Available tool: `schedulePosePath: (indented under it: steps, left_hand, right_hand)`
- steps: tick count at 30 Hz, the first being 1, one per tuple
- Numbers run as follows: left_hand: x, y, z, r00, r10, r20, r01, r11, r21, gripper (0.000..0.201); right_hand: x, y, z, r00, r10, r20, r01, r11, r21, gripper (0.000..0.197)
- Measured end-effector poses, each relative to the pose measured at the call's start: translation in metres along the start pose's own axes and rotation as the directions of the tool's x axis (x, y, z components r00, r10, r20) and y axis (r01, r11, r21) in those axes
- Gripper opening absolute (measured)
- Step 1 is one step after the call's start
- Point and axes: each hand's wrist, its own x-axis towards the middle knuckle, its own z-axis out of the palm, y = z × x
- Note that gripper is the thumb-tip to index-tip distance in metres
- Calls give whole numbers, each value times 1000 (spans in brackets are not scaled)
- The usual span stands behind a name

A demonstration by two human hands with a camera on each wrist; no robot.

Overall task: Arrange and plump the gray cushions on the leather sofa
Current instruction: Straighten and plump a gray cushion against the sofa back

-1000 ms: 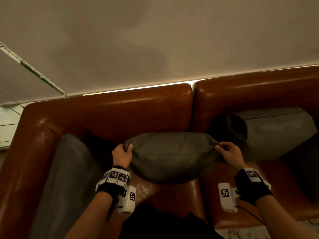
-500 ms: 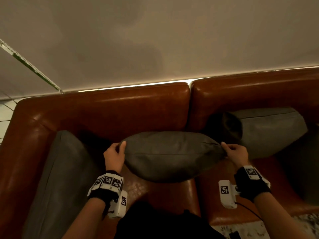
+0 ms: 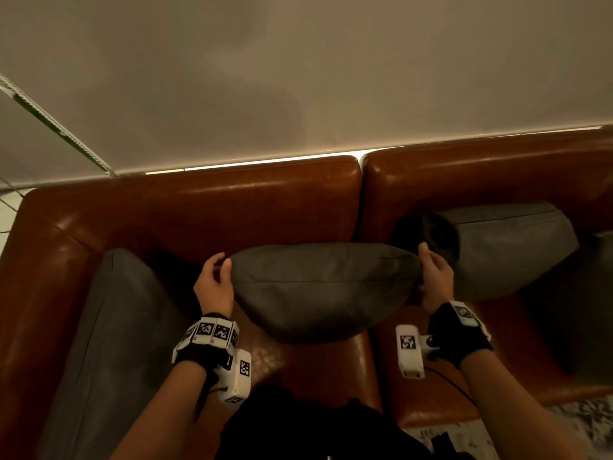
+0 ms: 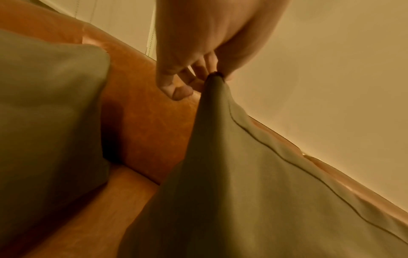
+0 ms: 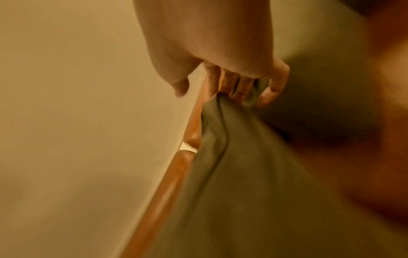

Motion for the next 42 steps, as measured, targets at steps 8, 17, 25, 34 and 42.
schedulePosePath:
  steps: [8,17,25,34,42]
  left_hand:
    - [-3,2,18,998,59,-17,-55,982,178,44]
    - [21,-23,-19,991,115,-69,-101,978,181,41]
    - [-8,22,-5,941,325,95,-337,929,156,47]
    - [-42,71,13,691,619,372,-655,754,-37,44]
    - [26,17,-70,950,112,-292,-44,972,230,50]
  right_hand:
    - [-25,5,21,792,-532,300,574,483,-661,31]
    - [-10,5,-9,845,-508,166,461,537,-706,45]
    - [-35,-17,32,863,-377,336,436,219,-873,81]
    - [-108,-27,114,440,-603,665,893,218,-394,33]
    - [-147,-93,96,563,-709,424,763,643,64,22]
